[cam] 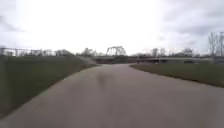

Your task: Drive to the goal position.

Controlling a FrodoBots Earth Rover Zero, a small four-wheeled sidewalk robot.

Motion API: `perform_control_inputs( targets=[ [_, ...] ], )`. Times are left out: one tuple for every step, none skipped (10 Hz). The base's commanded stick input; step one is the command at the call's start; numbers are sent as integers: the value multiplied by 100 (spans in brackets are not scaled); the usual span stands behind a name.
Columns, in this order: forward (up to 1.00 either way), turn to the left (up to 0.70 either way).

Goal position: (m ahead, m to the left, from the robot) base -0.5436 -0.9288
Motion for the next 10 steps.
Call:
perform_control_inputs(
  targets=[
    [100, -40],
    [100, -40],
    [100, -40],
    [100, -40],
    [100, -40],
    [100, -40],
    [100, -40],
    [100, -40],
    [100, -40],
    [100, -40]
  ],
)
